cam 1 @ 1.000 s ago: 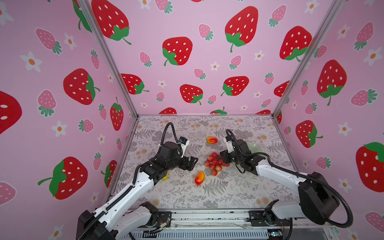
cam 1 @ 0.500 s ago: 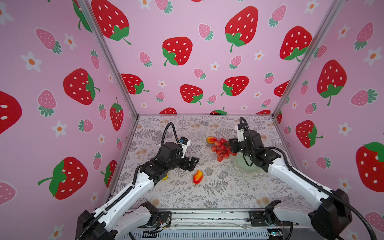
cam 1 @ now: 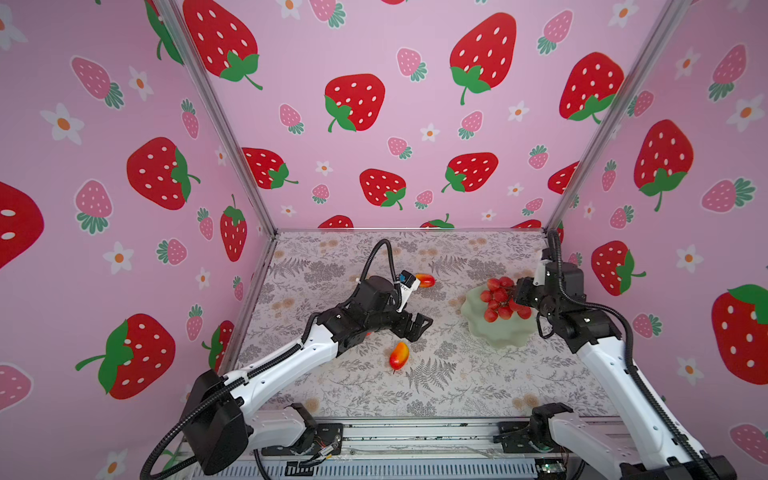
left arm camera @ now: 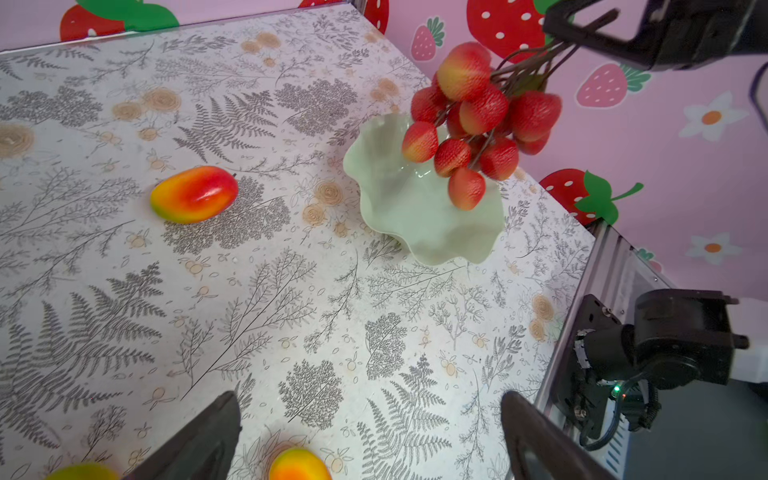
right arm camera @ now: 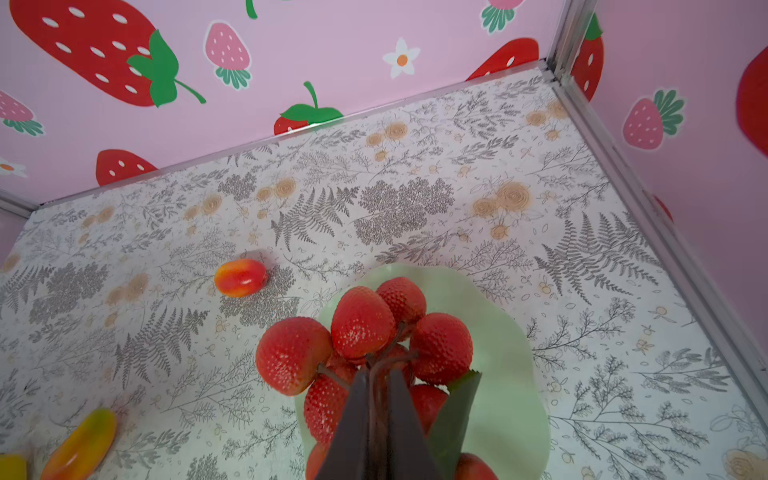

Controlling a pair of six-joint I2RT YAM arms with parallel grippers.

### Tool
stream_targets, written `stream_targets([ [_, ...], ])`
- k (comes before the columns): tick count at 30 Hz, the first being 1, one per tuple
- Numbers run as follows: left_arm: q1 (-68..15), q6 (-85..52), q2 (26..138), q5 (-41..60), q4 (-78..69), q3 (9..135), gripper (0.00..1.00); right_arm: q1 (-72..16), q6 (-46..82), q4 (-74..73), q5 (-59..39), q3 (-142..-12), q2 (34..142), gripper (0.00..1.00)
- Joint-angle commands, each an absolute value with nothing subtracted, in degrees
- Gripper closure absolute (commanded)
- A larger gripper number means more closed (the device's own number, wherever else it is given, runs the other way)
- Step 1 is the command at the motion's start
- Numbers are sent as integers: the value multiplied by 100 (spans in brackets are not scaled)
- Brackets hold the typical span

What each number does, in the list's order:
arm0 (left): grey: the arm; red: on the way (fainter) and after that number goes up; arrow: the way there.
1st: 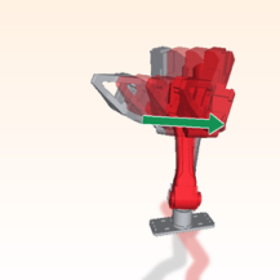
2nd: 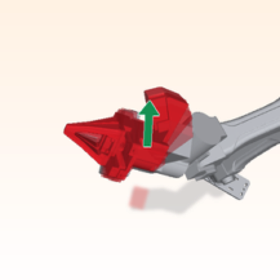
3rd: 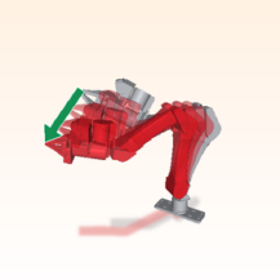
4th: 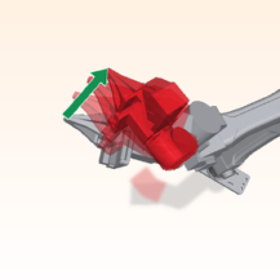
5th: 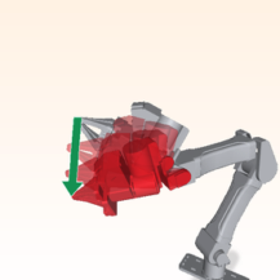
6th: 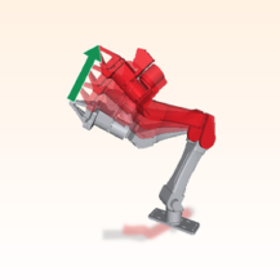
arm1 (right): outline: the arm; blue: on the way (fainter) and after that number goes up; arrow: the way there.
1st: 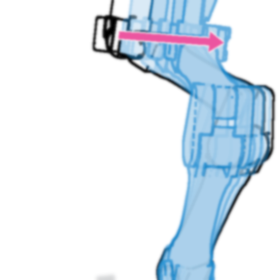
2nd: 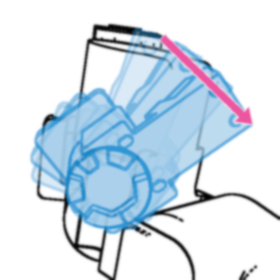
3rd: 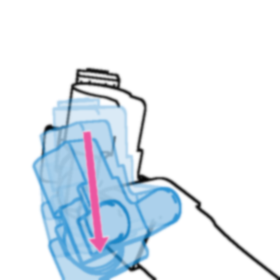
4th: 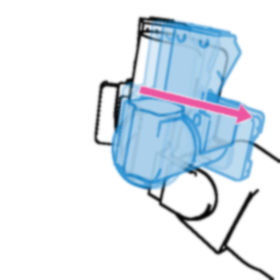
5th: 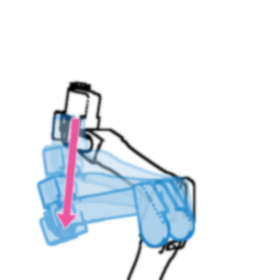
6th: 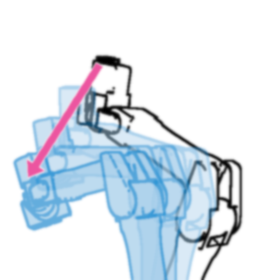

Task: Place and organize the fake fruits in the fruit bowl
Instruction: 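Lift the strawberry bunch with the right gripper and lower it into the green bowl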

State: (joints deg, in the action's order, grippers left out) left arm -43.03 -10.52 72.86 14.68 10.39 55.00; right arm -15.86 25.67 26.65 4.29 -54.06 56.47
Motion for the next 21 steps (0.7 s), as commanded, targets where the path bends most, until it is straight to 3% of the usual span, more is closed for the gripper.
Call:
stream_targets([
  [1,-4397,-981,7369,1530,814,5748,1,-1500,2575,2632,40,-5181,5756,100],
  [21,-4441,-927,7299,1222,908,5639,1,-838,2287,1438,-432,-4175,6380,100],
])
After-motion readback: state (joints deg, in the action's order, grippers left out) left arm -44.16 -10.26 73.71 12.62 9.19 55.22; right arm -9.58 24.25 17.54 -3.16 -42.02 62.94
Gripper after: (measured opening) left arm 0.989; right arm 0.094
